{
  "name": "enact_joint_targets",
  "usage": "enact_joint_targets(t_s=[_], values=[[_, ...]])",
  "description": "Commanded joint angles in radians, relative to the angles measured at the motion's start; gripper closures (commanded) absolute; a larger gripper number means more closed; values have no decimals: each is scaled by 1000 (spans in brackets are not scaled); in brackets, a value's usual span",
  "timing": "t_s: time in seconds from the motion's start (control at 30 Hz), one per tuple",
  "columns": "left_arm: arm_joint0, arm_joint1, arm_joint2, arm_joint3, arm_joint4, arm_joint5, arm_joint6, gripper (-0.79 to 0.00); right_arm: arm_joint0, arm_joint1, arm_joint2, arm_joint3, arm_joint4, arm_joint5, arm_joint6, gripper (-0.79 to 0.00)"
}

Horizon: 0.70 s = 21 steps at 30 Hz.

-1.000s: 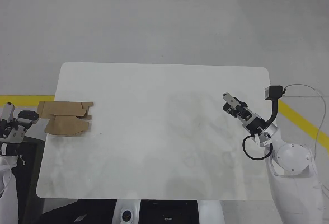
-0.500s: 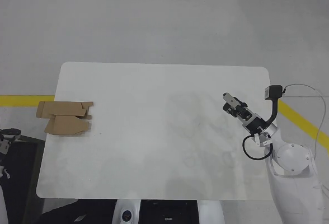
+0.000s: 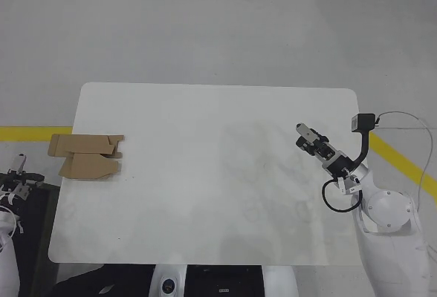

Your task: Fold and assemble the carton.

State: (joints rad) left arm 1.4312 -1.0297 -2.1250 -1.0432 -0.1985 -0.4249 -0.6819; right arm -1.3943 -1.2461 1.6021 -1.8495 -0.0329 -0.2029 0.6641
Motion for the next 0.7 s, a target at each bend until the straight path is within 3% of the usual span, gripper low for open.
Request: enact_joint_targets(t_s=[0.0, 0.63, 0.67], values=[[-30, 1, 21, 33, 12, -7, 3, -785, 0, 0, 0, 0, 0, 0, 0, -785], [-223, -12, 187, 216, 69, -40, 123, -785, 0, 0, 0, 0, 0, 0, 0, -785], [-231, -13, 193, 223, 65, -38, 128, -757, 0, 0, 0, 0, 0, 0, 0, -785]])
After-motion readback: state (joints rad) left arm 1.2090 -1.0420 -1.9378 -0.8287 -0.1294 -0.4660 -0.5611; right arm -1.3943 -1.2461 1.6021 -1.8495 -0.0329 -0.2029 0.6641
